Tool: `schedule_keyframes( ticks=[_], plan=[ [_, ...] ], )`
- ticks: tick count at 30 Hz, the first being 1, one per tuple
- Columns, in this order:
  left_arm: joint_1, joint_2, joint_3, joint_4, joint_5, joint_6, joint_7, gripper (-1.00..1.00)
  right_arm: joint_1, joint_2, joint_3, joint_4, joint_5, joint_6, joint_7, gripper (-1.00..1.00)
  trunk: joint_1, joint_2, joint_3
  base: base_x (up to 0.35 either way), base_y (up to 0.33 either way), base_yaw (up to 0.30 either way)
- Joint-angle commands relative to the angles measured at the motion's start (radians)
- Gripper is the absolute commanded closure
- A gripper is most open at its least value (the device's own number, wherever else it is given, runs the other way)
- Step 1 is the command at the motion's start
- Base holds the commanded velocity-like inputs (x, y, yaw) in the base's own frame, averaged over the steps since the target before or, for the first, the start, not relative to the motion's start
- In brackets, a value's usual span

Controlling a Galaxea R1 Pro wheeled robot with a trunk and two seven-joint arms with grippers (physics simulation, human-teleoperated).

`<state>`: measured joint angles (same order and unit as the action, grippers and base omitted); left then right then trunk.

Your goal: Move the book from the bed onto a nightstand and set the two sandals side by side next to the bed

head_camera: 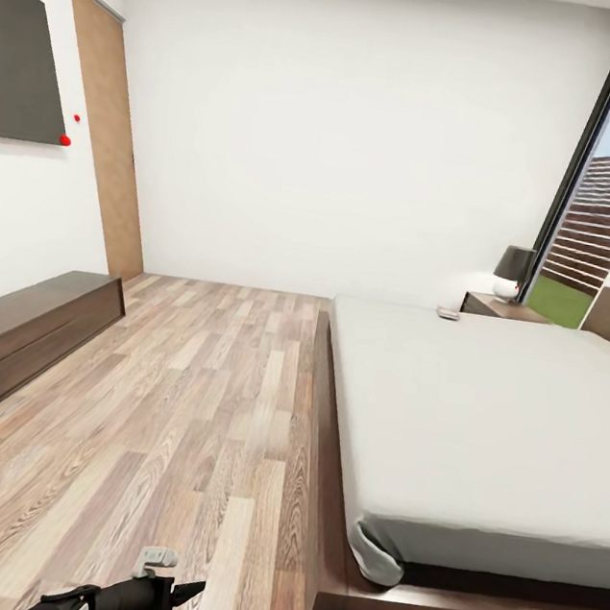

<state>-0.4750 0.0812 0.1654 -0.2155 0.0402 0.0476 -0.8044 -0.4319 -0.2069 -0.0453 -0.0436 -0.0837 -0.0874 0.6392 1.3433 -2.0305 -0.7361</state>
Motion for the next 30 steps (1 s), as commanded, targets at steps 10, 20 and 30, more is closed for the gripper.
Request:
schedule_keyframes(
  ticks=[10, 20, 30],
  plan=[
    [-0.001, 0.0, 0.002, 0.002, 0.005, 0.005, -0.004, -1.0, -0.001, 0.0, -0.005, 0.002, -0.007, 0.0, 0.005, -1.0, 0.0, 0.0, -0.001, 0.0, 0.0, 0.0],
    [-0.001, 0.0, 0.003, 0.002, 0.006, 0.005, -0.004, -1.0, -0.001, -0.001, -0.006, -0.001, -0.007, 0.0, 0.007, -1.0, 0.0, 0.0, 0.0, 0.0, 0.0, 0.069],
    [-0.001, 0.0, 0.003, 0.002, 0.006, 0.005, -0.004, -1.0, -0.001, 0.0, -0.006, -0.001, -0.005, 0.0, 0.006, -1.0, 0.0, 0.0, 0.0, 0.0, 0.0, 0.277]
  ],
)
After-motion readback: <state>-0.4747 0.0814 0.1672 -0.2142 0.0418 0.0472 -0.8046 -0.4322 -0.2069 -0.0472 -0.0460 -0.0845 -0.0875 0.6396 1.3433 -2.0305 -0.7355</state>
